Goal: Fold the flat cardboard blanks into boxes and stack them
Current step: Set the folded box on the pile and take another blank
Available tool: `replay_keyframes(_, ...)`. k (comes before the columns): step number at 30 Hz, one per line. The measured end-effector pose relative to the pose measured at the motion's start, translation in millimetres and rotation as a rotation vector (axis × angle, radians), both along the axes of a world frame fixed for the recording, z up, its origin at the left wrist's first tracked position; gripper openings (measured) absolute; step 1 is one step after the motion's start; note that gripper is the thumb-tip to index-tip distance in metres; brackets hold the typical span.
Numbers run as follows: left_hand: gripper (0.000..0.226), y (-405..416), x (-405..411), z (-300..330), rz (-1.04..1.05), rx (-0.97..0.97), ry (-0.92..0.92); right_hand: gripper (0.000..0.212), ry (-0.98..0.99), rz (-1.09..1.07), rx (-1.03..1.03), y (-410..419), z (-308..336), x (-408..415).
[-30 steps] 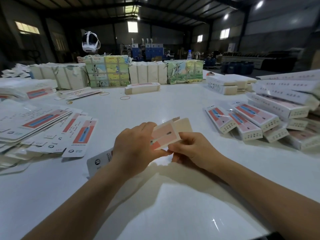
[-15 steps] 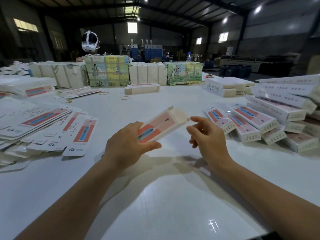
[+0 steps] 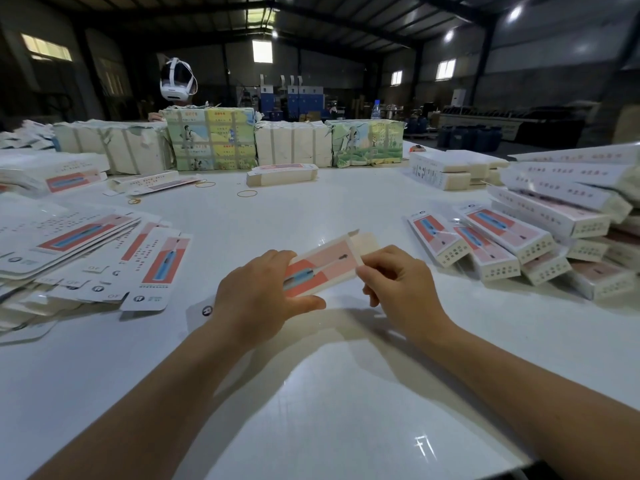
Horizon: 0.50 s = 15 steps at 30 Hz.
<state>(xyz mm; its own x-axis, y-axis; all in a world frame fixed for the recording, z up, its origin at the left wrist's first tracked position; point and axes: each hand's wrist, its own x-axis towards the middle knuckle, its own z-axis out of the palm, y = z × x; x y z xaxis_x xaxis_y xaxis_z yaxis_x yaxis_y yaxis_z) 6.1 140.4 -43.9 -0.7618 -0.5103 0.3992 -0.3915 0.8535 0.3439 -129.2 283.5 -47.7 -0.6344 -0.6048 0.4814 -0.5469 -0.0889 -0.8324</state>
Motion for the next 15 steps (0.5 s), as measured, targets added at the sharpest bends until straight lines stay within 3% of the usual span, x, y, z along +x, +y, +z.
replay_keyframes(2,0.060,0.3,0.0,-0.7,0.004,-0.027,-0.005,0.024,-0.083,0.041,-0.017,0.2,0.9,-0.7)
replay_keyframes(4,0.063,0.7,-0.8,-0.5,0.007,-0.048,-0.008,0.055,-0.188,0.078,0.006,-0.4,0.8,-3.0)
replay_keyframes(6,0.067,0.7,-1.1,-0.3,0.007,-0.085,-0.032,0.071,-0.246,0.102,0.091,-1.2,0.5,-6.2)
replay_keyframes(11,0.070,2.7,-0.6,-0.2,0.020,-0.140,-0.068,0.042,-0.170,0.088,0.150,-0.6,1.3,-7.7)
replay_keyframes(15,0.070,4.6,-2.5,-0.8,0.022,-0.165,-0.037,0.046,-0.133,0.126,0.144,-0.3,4.1,-4.3)
